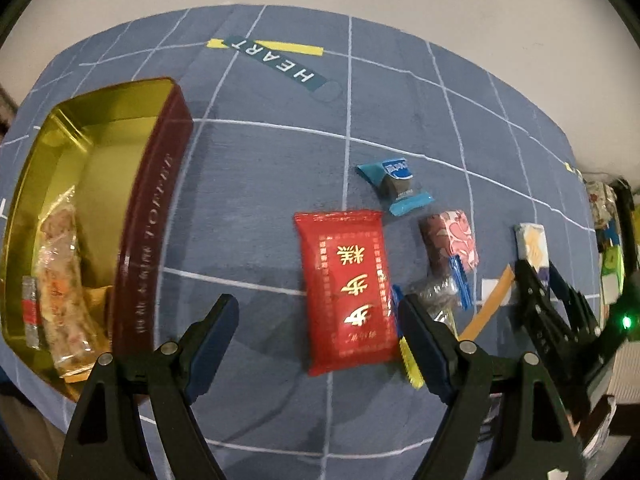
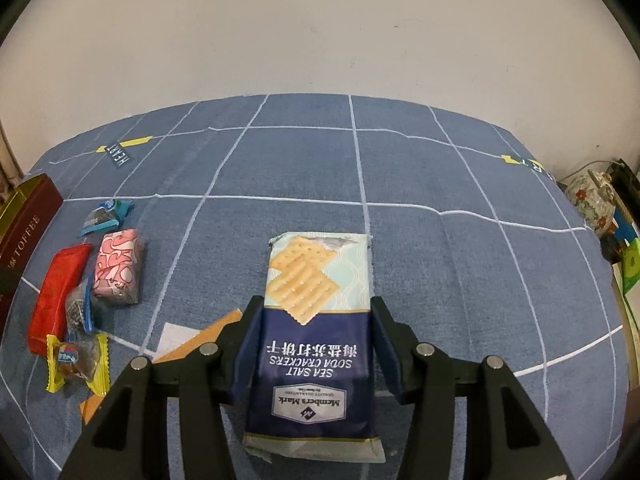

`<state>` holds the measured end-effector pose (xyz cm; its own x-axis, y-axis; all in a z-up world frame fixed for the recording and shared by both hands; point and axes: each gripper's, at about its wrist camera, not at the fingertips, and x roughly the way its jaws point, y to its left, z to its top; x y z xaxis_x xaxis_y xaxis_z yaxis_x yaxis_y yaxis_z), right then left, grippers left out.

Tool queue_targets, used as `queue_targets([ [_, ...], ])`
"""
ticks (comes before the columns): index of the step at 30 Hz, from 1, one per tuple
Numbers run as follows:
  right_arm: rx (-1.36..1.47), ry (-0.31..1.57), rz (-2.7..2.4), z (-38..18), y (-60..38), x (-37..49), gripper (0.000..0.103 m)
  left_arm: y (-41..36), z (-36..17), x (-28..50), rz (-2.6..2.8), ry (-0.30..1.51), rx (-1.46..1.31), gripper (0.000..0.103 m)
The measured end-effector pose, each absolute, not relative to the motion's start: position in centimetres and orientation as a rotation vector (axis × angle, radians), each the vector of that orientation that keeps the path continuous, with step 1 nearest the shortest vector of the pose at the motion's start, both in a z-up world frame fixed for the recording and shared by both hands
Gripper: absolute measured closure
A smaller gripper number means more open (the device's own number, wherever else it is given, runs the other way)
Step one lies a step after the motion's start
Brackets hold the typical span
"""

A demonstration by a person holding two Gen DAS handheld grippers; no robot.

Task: Organize snacks
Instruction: 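Reach the left tool to the red packet and close on it while right tool holds crackers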

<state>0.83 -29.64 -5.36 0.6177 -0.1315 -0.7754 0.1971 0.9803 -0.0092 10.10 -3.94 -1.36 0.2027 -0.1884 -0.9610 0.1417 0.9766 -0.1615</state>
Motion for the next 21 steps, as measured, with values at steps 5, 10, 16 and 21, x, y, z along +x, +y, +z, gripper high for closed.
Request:
queue_targets([
  [5, 0.080, 0.886, -0.189, -5.3, -29.6, 0.8, 0.049, -5.0, -2.8, 11.0, -0.190, 1.379, -0.035, 0.024],
  [10, 0.079, 0.885, -0.192, -5.3, -29.5, 0.8, 0.049, -6.1, -3.8, 11.5, -0.190, 1.393, -0.010, 0.024],
  [16, 0.079, 0.885, -0.192, -5.3, -29.5, 0.8, 0.049, -7.7, -5.0, 11.8, -0.188, 1.386, 0.051, 0.024],
  [21, 0.079, 0.885, -0.192, -5.3, -29.5, 0.9, 0.049, -8.0, -5.3, 11.6, -0.188, 1.369, 0.078, 0.026],
])
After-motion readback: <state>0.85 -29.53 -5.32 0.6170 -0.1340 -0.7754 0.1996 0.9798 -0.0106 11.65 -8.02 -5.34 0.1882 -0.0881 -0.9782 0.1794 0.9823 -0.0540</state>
